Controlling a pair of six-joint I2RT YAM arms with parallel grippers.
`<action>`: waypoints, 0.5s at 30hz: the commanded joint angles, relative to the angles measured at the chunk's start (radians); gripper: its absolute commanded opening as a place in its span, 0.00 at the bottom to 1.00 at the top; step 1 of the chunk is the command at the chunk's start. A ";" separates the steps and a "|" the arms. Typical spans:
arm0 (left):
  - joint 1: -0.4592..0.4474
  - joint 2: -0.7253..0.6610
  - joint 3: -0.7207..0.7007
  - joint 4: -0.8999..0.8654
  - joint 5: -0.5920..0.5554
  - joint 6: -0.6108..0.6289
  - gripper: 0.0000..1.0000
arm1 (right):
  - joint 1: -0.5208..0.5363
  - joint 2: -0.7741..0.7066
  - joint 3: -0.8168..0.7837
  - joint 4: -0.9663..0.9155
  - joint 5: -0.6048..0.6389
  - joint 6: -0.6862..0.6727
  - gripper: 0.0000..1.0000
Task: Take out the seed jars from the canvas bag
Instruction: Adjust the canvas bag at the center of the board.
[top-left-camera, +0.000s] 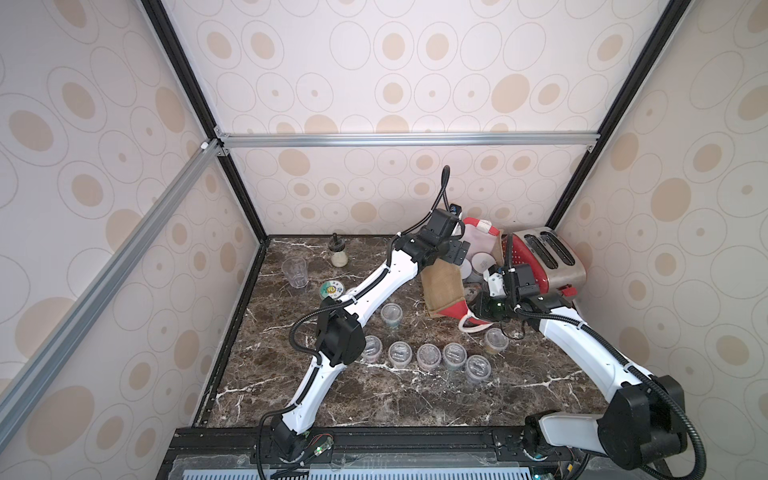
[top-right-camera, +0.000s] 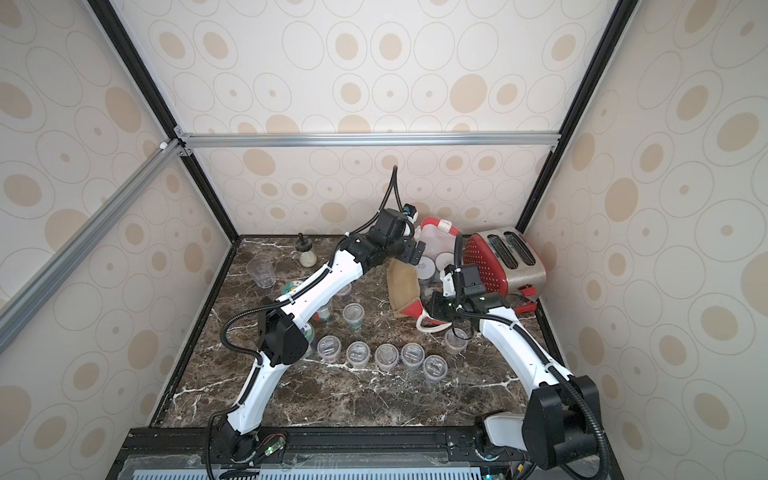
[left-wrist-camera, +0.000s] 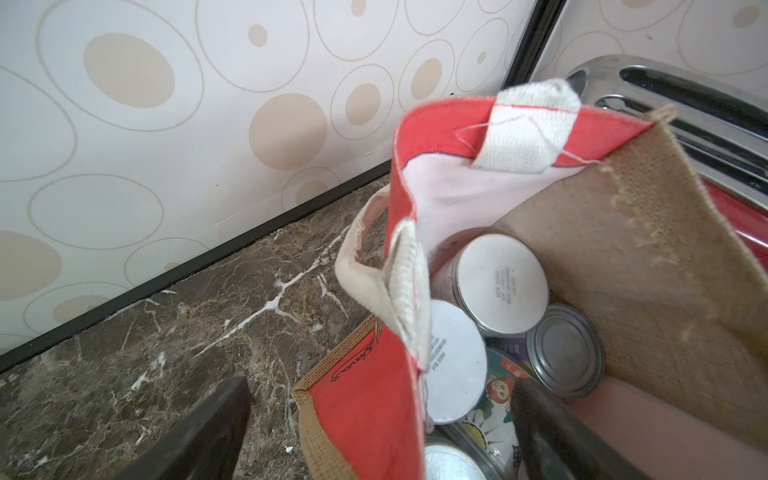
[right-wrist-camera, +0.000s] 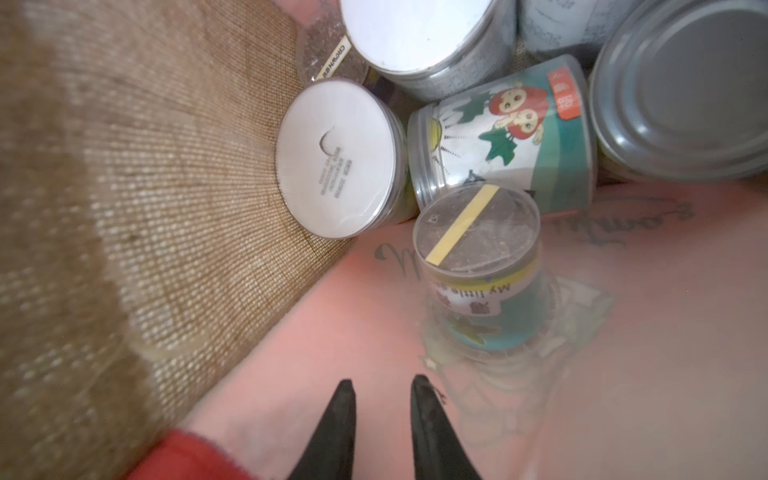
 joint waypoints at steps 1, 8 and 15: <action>-0.003 -0.036 0.011 0.020 -0.005 -0.008 0.98 | -0.004 -0.003 -0.040 -0.025 -0.007 0.013 0.26; -0.009 -0.001 0.044 0.007 0.014 0.015 0.68 | -0.004 -0.023 -0.083 -0.004 0.000 0.024 0.26; -0.054 -0.050 0.023 0.023 -0.005 0.075 0.15 | -0.004 -0.029 -0.106 0.020 -0.002 0.035 0.26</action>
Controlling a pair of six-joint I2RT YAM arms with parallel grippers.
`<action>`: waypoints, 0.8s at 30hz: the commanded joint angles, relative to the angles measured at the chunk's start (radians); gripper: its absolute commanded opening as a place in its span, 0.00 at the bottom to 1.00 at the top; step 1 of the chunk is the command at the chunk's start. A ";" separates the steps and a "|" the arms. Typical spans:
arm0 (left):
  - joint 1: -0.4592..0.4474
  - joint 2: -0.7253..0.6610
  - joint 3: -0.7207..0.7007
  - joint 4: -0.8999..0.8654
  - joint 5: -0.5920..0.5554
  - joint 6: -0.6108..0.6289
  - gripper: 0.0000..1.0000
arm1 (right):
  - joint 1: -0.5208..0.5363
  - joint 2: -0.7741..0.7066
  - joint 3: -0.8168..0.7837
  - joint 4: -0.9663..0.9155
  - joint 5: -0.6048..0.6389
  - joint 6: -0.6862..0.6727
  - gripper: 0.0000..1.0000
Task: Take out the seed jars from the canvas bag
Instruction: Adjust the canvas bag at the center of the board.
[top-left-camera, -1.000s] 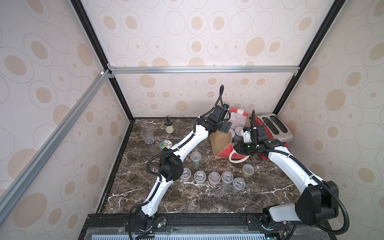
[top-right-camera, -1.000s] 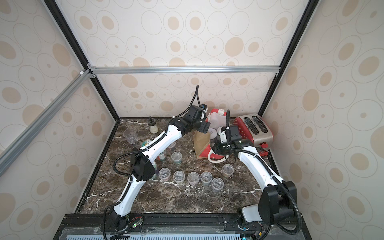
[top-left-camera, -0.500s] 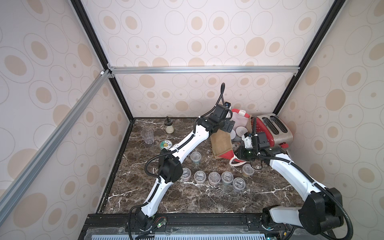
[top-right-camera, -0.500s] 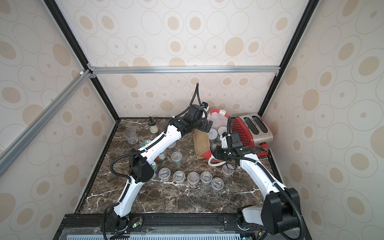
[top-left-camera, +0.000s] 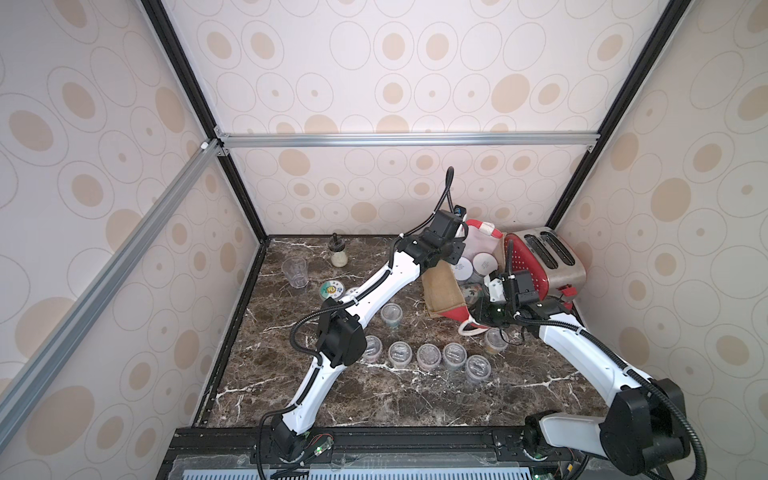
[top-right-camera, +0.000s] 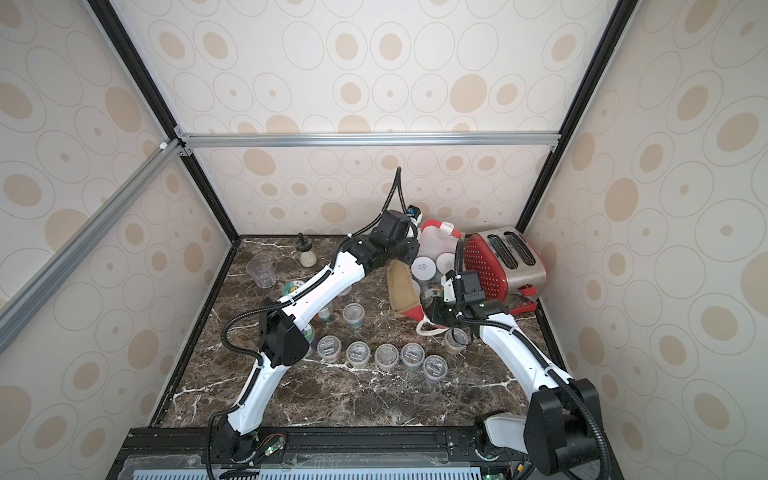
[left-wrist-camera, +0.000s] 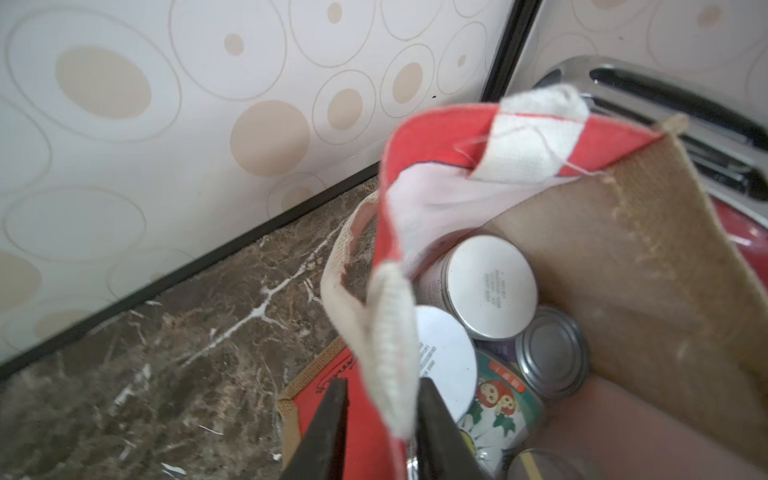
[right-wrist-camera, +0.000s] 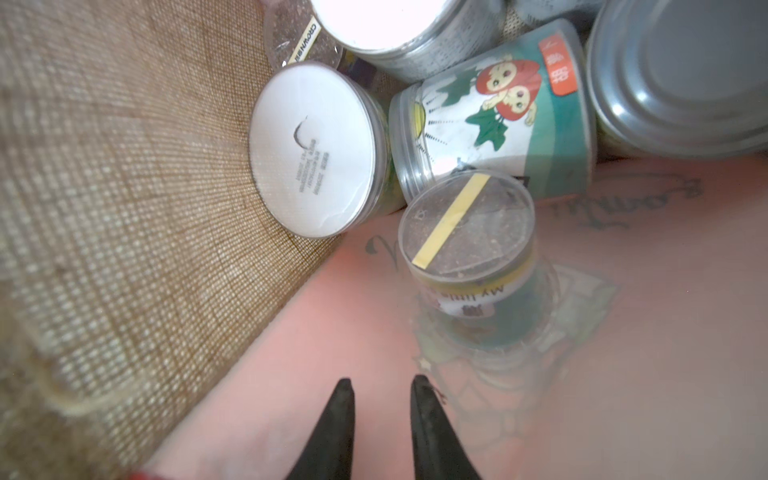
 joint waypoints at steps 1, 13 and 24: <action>-0.035 -0.061 0.016 0.027 -0.022 0.067 0.08 | -0.004 -0.004 -0.032 -0.031 -0.006 0.010 0.26; -0.119 -0.211 -0.192 0.261 -0.053 0.246 0.00 | -0.005 -0.098 0.021 -0.014 0.064 0.039 0.45; -0.194 -0.445 -0.639 0.610 -0.087 0.354 0.00 | -0.032 -0.155 0.034 0.036 0.148 0.046 0.72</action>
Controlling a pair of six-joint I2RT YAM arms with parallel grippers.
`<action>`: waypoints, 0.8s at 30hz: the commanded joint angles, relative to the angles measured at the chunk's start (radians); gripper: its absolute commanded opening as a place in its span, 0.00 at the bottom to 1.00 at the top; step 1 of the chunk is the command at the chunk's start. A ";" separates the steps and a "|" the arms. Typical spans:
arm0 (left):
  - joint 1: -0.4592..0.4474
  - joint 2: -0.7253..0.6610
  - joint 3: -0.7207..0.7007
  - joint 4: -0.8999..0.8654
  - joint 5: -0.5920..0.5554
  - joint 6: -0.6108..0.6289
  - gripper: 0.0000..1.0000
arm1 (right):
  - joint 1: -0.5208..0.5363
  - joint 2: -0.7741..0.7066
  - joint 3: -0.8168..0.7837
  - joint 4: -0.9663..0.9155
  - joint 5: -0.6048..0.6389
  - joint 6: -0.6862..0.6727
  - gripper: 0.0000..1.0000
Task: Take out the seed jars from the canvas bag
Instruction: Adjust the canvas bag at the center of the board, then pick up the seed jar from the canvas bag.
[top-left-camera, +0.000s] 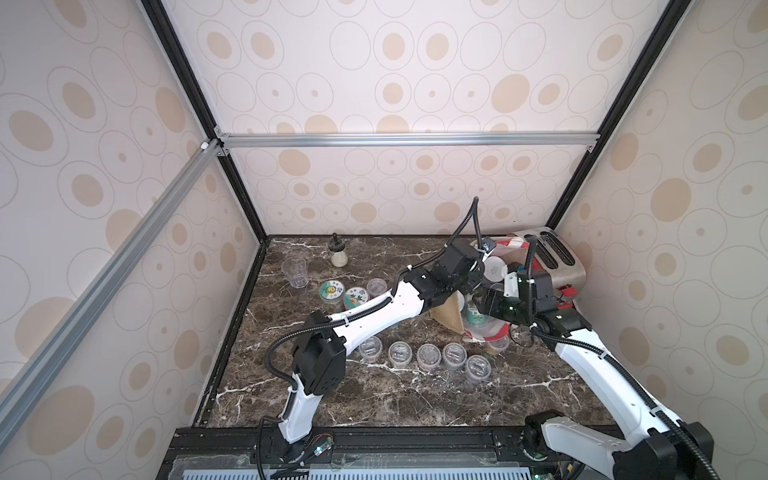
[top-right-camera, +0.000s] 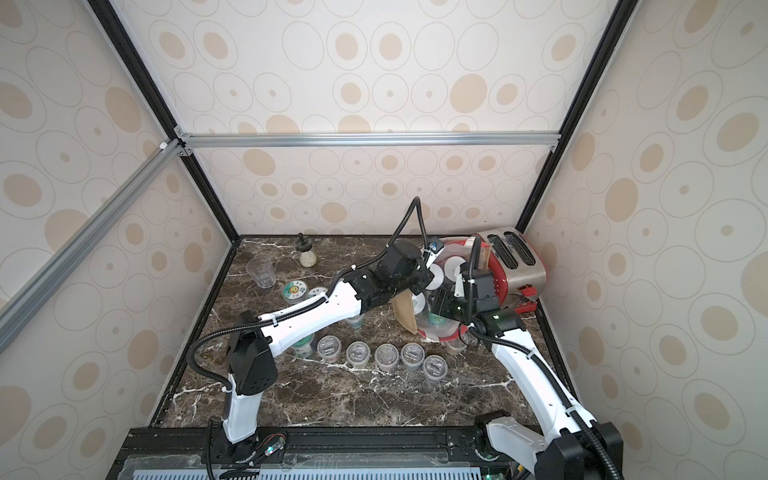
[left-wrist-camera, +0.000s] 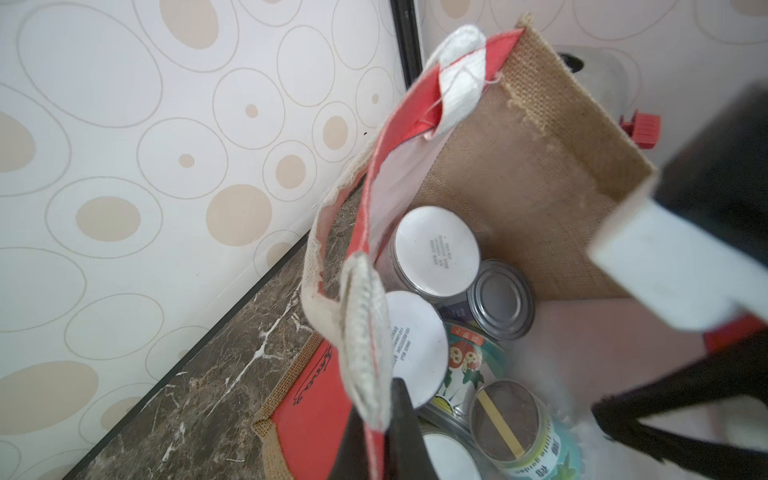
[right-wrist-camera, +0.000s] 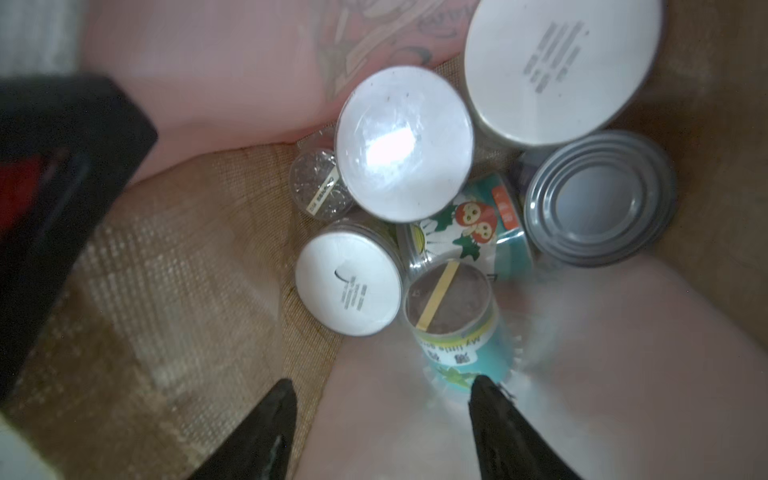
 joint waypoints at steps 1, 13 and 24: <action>-0.019 -0.104 -0.053 0.227 0.013 0.069 0.00 | -0.021 0.029 0.027 0.012 0.022 -0.007 0.74; -0.033 -0.156 -0.163 0.296 0.021 0.085 0.00 | -0.025 0.176 0.070 -0.036 0.051 -0.098 0.85; -0.034 -0.178 -0.184 0.330 0.047 0.062 0.00 | -0.025 0.255 0.078 0.175 0.040 -0.037 1.00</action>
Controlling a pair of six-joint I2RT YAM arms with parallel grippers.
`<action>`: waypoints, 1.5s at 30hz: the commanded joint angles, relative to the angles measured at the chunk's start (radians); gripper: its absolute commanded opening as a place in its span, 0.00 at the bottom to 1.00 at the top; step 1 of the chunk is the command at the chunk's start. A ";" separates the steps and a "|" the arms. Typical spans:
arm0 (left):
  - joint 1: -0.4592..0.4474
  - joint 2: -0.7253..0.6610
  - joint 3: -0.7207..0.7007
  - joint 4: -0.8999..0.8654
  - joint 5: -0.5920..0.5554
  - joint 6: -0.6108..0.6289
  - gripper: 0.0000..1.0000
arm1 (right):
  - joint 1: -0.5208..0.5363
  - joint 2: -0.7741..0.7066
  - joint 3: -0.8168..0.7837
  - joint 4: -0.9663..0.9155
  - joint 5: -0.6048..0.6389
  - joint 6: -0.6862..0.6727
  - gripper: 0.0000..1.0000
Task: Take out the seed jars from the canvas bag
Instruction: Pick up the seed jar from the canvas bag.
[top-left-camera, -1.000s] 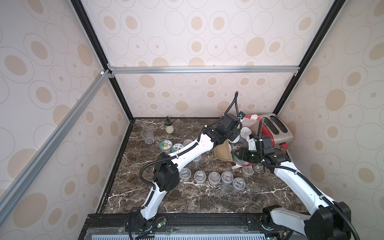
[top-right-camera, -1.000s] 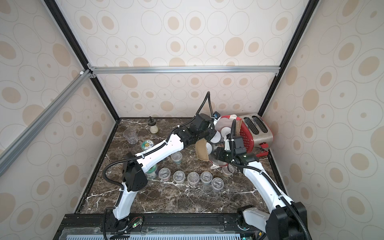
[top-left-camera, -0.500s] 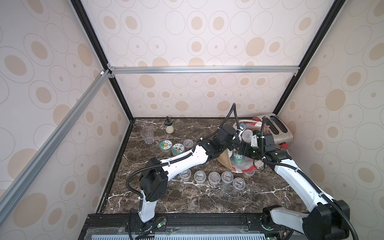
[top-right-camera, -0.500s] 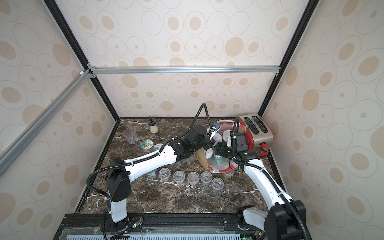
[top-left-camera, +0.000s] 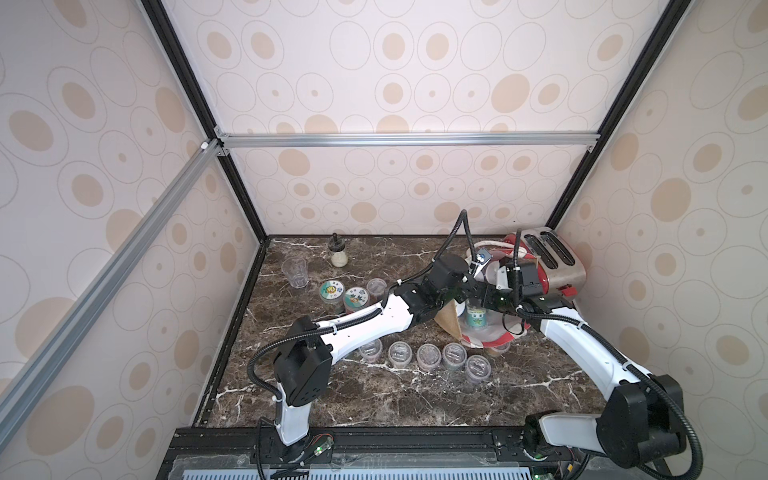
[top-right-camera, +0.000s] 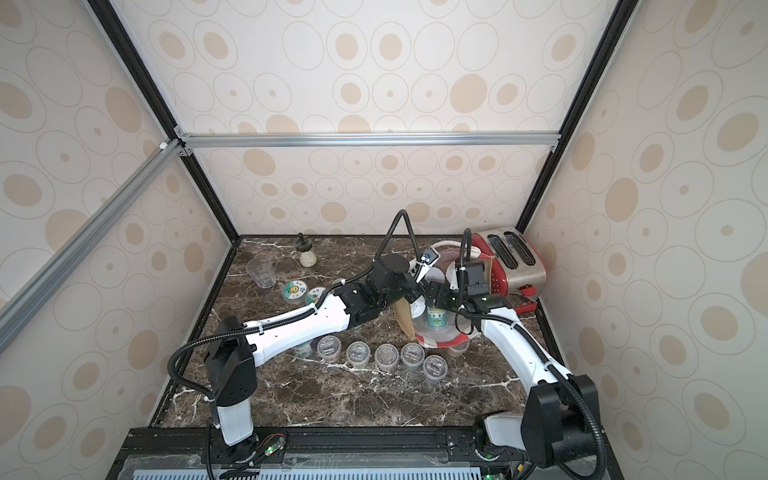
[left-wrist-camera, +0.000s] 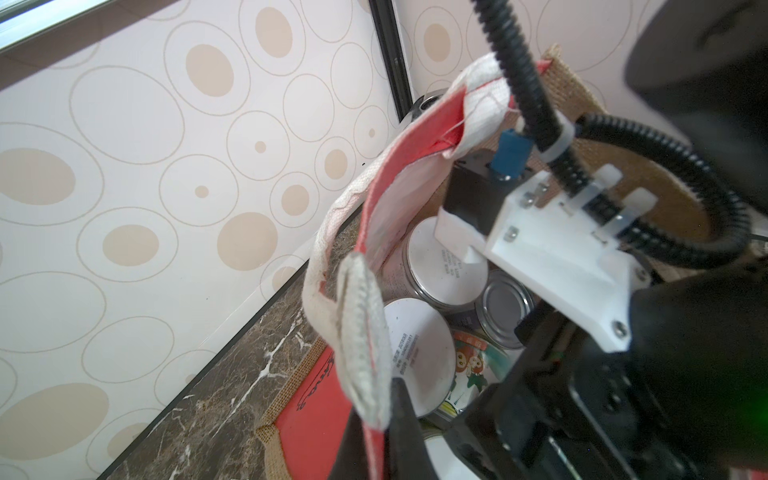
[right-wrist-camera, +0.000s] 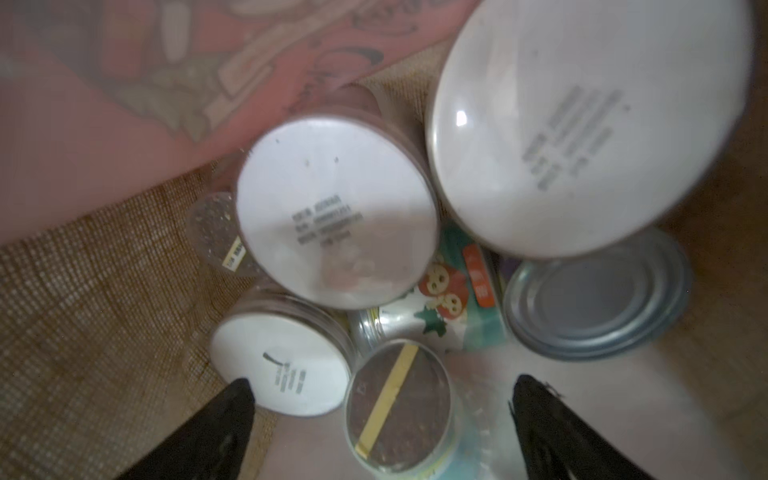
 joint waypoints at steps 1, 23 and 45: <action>-0.022 -0.071 0.023 0.131 0.034 0.016 0.00 | -0.007 0.039 0.017 0.112 -0.005 0.050 1.00; -0.023 -0.068 0.016 0.134 0.048 0.005 0.00 | -0.010 0.190 -0.005 0.353 0.030 0.221 1.00; -0.018 -0.087 -0.011 0.182 0.016 -0.028 0.00 | -0.008 0.147 -0.044 0.437 -0.010 0.205 1.00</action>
